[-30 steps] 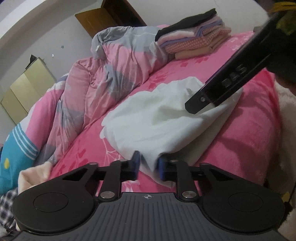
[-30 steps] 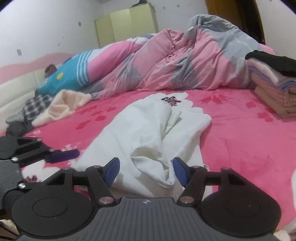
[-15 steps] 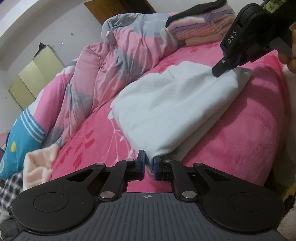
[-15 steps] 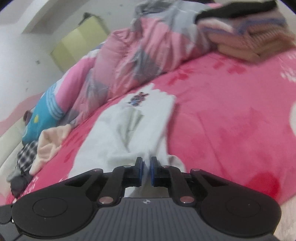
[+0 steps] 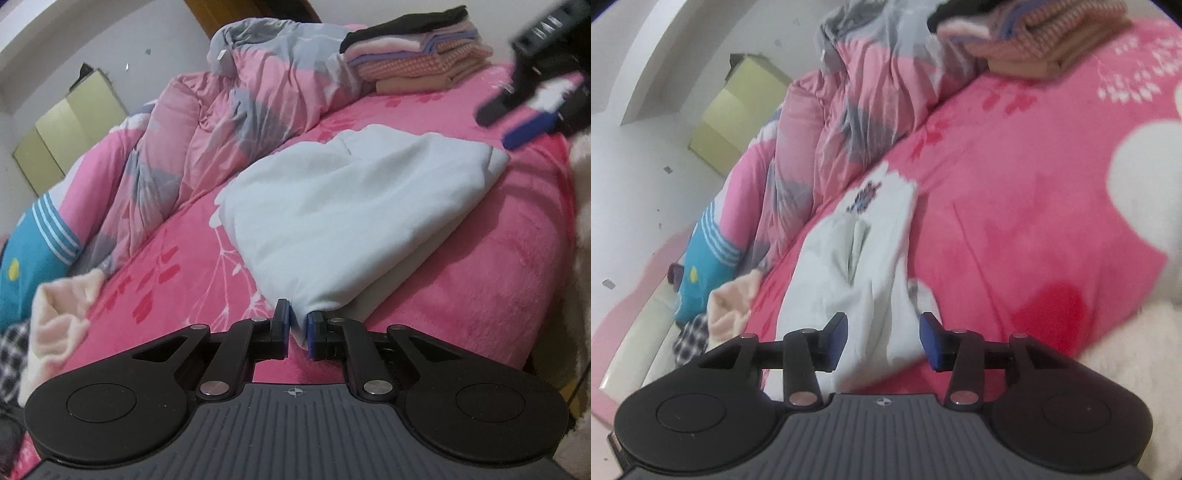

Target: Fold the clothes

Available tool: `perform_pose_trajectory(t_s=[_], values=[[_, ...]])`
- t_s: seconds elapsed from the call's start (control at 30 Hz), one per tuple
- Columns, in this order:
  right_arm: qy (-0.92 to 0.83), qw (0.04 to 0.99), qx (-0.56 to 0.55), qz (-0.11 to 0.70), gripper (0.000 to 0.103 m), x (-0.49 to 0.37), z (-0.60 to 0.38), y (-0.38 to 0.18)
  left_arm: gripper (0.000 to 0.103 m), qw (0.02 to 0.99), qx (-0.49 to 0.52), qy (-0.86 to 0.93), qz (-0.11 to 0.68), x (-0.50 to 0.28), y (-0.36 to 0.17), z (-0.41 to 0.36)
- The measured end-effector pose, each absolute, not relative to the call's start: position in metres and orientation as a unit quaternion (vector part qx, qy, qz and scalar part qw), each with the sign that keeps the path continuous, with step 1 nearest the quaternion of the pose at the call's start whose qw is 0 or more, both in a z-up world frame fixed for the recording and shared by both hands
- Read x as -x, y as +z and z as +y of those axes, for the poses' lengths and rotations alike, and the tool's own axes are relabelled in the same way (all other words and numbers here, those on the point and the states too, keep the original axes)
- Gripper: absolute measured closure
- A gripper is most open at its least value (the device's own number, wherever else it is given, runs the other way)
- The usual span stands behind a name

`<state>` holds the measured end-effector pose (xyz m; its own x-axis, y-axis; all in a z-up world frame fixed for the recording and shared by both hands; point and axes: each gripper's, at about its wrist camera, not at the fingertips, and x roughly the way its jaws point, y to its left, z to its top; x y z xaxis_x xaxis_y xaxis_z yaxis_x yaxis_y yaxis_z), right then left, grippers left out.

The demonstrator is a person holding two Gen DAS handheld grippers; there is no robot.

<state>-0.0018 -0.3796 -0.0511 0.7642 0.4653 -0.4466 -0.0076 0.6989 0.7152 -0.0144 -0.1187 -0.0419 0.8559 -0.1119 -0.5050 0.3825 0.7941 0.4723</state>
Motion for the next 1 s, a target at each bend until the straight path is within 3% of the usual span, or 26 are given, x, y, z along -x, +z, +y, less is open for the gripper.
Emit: perform_pose_trajectory(t_s=[0.3,0.37,0.4,0.43,0.47,0.7,1.0], values=[[0.178,0.854,-0.341,0.350,0.058,-0.012,-0.350,-0.055,0.093,0.925,-0.242,-0.138,0.258,0.007,-0.035,-0.111],[0.180,0.857,-0.326,0.357,0.064,-0.017,-0.343,-0.054,0.093,0.926,-0.236,-0.138,0.260,0.006,-0.036,-0.109],[0.181,0.859,-0.318,0.358,0.073,-0.020,-0.340,-0.054,0.093,0.927,-0.232,-0.138,0.260,0.006,-0.036,-0.109],[0.183,0.862,-0.313,0.354,0.098,-0.022,-0.338,-0.053,0.093,0.927,-0.233,-0.138,0.259,0.006,-0.037,-0.108],[0.184,0.865,-0.310,0.349,0.101,-0.024,-0.336,-0.051,0.093,0.927,-0.237,-0.138,0.256,0.007,-0.038,-0.109],[0.182,0.907,-0.250,0.286,0.102,-0.033,-0.334,-0.015,0.093,0.921,-0.299,-0.141,0.206,0.019,-0.039,-0.125],[0.158,0.918,-0.197,0.305,0.102,-0.026,-0.335,-0.028,0.092,0.904,-0.350,-0.152,0.191,0.028,-0.045,-0.135]])
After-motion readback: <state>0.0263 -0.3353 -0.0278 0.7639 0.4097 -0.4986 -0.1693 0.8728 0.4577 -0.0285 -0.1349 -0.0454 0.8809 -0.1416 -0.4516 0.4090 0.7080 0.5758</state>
